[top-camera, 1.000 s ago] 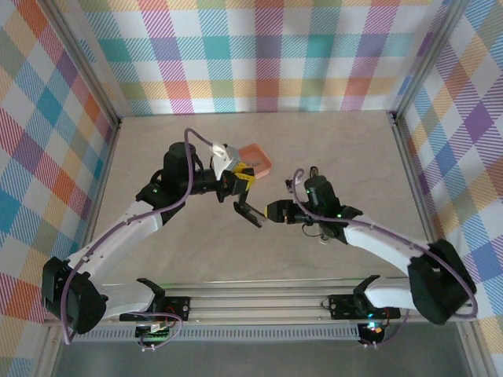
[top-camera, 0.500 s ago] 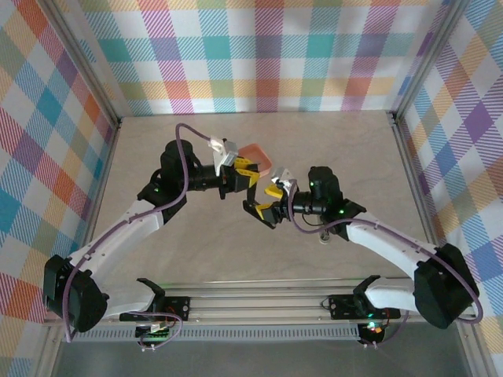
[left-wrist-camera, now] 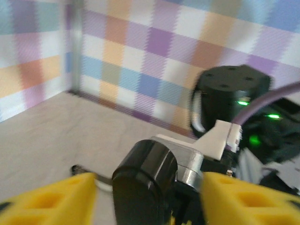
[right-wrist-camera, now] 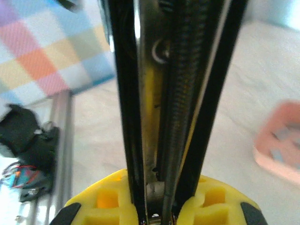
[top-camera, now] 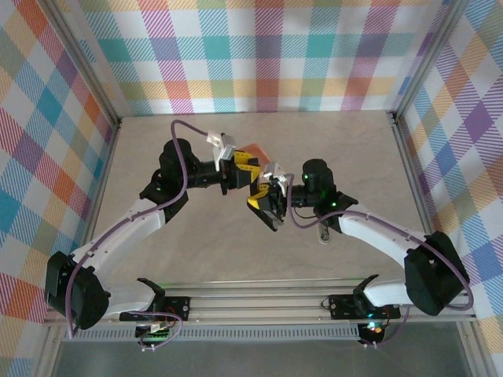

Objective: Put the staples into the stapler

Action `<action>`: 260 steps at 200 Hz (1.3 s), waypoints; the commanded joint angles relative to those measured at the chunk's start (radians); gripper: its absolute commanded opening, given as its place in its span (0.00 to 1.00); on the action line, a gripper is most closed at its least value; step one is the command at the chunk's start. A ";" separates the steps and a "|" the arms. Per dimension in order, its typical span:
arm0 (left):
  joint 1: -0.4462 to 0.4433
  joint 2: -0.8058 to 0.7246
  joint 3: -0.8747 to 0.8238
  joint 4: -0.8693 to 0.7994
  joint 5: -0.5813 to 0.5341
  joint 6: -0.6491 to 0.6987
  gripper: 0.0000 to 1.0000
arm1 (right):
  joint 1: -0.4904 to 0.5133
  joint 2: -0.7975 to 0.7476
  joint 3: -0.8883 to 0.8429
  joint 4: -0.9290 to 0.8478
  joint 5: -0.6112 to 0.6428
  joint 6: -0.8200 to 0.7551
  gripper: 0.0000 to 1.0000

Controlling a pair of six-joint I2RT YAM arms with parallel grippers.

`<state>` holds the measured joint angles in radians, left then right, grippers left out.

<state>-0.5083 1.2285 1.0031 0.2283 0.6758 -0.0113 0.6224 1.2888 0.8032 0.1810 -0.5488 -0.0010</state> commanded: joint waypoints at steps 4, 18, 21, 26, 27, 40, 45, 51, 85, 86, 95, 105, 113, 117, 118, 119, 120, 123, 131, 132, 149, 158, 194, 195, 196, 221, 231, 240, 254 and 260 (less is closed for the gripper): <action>0.005 -0.055 -0.002 -0.137 -0.312 -0.047 0.76 | -0.005 -0.022 0.101 -0.366 0.321 0.161 0.00; 0.008 -0.047 -0.003 -0.208 -0.403 -0.067 0.77 | -0.001 0.002 0.149 -0.512 0.443 0.252 0.00; 0.009 -0.044 -0.005 -0.219 -0.414 -0.070 0.78 | -0.001 0.009 0.156 -0.538 0.463 0.271 0.00; 0.010 -0.039 -0.007 -0.233 -0.430 -0.076 0.78 | -0.001 0.019 0.167 -0.572 0.504 0.306 0.00; 0.009 -0.037 -0.007 -0.237 -0.433 -0.078 0.78 | -0.001 0.020 0.169 -0.578 0.512 0.313 0.00; 0.011 -0.015 -0.006 -0.282 -0.497 -0.106 0.79 | -0.001 0.058 0.204 -0.673 0.602 0.398 0.00; 0.013 -0.004 -0.001 -0.302 -0.523 -0.119 0.80 | -0.001 0.081 0.221 -0.711 0.624 0.424 0.00; 0.016 0.013 0.008 -0.331 -0.543 -0.130 0.80 | -0.001 0.115 0.251 -0.762 0.650 0.462 0.00; 0.025 0.118 0.072 -0.444 -0.530 -0.134 0.79 | -0.005 0.302 0.377 -0.892 0.712 0.532 0.00; 0.025 0.120 0.073 -0.446 -0.529 -0.134 0.79 | -0.007 0.307 0.381 -0.895 0.714 0.534 0.00; 0.027 0.134 0.076 -0.455 -0.529 -0.136 0.78 | -0.014 0.358 0.420 -0.934 0.729 0.540 0.00; 0.028 0.142 0.073 -0.457 -0.532 -0.139 0.78 | -0.022 0.408 0.457 -0.967 0.747 0.545 0.01; 0.030 0.146 0.072 -0.458 -0.534 -0.140 0.78 | -0.032 0.443 0.487 -0.987 0.751 0.545 0.01; 0.030 0.149 0.072 -0.460 -0.535 -0.141 0.78 | -0.037 0.461 0.501 -0.996 0.750 0.544 0.01; 0.031 0.150 0.072 -0.459 -0.534 -0.142 0.78 | -0.038 0.465 0.505 -0.998 0.750 0.542 0.02; 0.031 0.150 0.072 -0.460 -0.534 -0.142 0.78 | -0.040 0.469 0.509 -0.999 0.750 0.542 0.02; 0.031 0.150 0.072 -0.461 -0.534 -0.142 0.78 | -0.040 0.473 0.513 -1.000 0.749 0.542 0.02; 0.031 0.152 0.073 -0.461 -0.535 -0.142 0.78 | -0.043 0.487 0.524 -1.010 0.750 0.540 0.02; 0.033 0.159 0.075 -0.466 -0.532 -0.141 0.78 | -0.047 0.518 0.554 -1.031 0.760 0.535 0.03; 0.034 0.159 0.075 -0.466 -0.532 -0.141 0.78 | -0.047 0.522 0.556 -1.034 0.763 0.534 0.03; 0.035 0.175 0.084 -0.477 -0.537 -0.137 0.78 | -0.051 0.578 0.604 -1.067 0.786 0.525 0.05; 0.036 0.186 0.091 -0.483 -0.541 -0.137 0.78 | -0.057 0.600 0.620 -1.079 0.799 0.524 0.06; 0.040 0.259 0.140 -0.498 -0.523 -0.131 0.78 | -0.090 0.645 0.647 -1.064 0.789 0.502 0.22; 0.039 0.262 0.141 -0.498 -0.522 -0.130 0.78 | -0.091 0.646 0.647 -1.061 0.787 0.502 0.23; 0.039 0.264 0.143 -0.498 -0.521 -0.129 0.78 | -0.091 0.646 0.648 -1.058 0.785 0.501 0.24; 0.040 0.331 0.195 -0.538 -0.507 -0.117 0.78 | -0.090 0.613 0.659 -1.036 0.758 0.474 0.48; 0.040 0.364 0.228 -0.550 -0.503 -0.112 0.78 | -0.092 0.578 0.652 -1.028 0.754 0.470 0.55; 0.040 0.399 0.263 -0.563 -0.499 -0.104 0.78 | -0.091 0.540 0.642 -1.025 0.754 0.474 0.57; 0.040 0.466 0.333 -0.605 -0.489 -0.092 0.79 | -0.090 0.472 0.614 -1.023 0.762 0.484 0.58; 0.041 0.499 0.368 -0.629 -0.485 -0.085 0.79 | -0.091 0.441 0.596 -1.017 0.763 0.487 0.58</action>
<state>-0.4789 1.6379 1.2545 -0.3183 0.1638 -0.1333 0.5304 1.8717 1.4197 -0.8413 0.2169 0.4828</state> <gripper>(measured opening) 0.785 0.579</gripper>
